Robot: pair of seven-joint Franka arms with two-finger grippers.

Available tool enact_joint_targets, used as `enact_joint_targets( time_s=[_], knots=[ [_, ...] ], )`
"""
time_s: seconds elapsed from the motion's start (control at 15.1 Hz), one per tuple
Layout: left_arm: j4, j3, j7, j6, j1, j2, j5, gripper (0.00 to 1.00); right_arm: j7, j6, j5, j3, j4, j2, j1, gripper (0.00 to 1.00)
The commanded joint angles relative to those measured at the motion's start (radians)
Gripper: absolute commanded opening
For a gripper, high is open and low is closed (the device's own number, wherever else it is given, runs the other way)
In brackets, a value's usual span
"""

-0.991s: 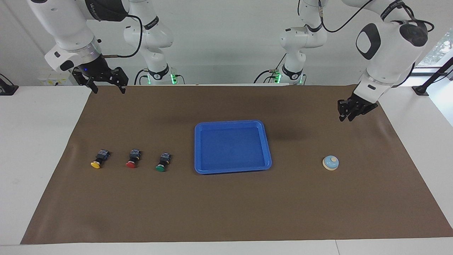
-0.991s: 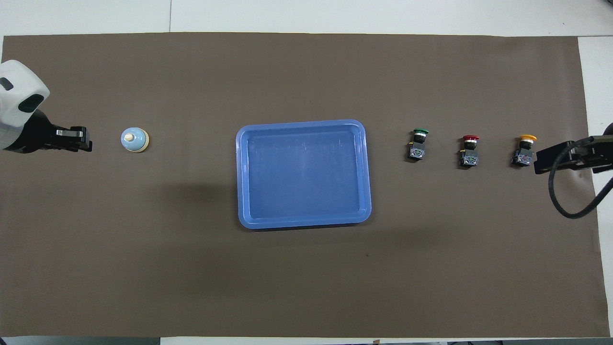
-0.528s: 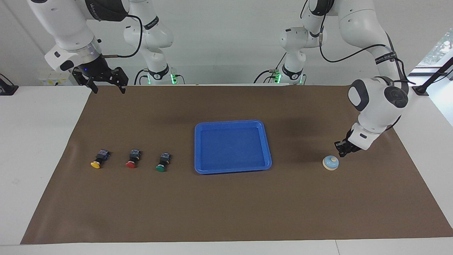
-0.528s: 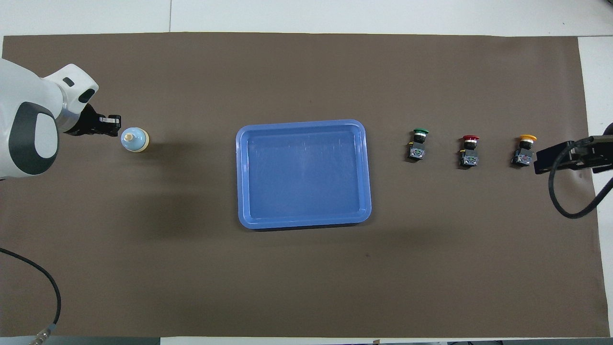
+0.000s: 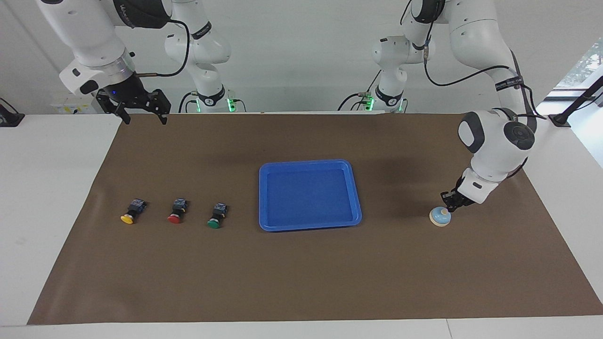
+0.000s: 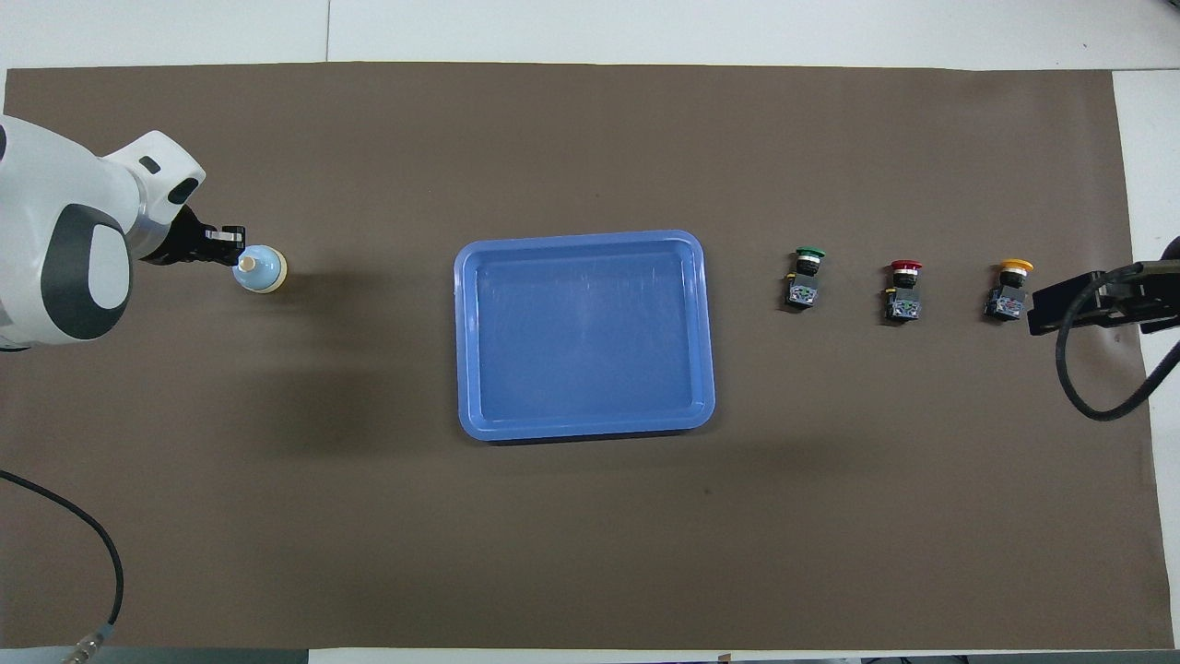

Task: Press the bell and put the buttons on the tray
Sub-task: 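Press down on the white bell with the left gripper, then lift the left gripper off the bell and draw it back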

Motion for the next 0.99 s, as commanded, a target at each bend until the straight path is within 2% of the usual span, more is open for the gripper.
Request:
enact_joint_targets(
  time_s=[0.0, 0.4, 0.66, 0.92],
  knots=[
    [-0.031, 0.003, -0.007, 0.029, -0.005, -0.017, 0.018, 0.00, -0.022, -0.007, -0.006, 0.006, -0.011, -0.012, -0.009, 1.00],
    [-0.074, 0.003, -0.010, 0.080, -0.005, -0.015, 0.018, 0.00, -0.022, -0.007, -0.006, 0.006, -0.011, -0.012, -0.009, 1.00],
    [-0.126, 0.003, -0.021, 0.159, -0.007, -0.009, 0.018, 0.00, -0.022, -0.012, -0.006, 0.007, -0.011, -0.012, -0.015, 1.00],
    [-0.101, 0.005, -0.015, 0.103, 0.001, -0.018, 0.018, 0.00, -0.024, -0.030, -0.006, 0.012, -0.012, -0.014, -0.004, 1.00]
  ],
)
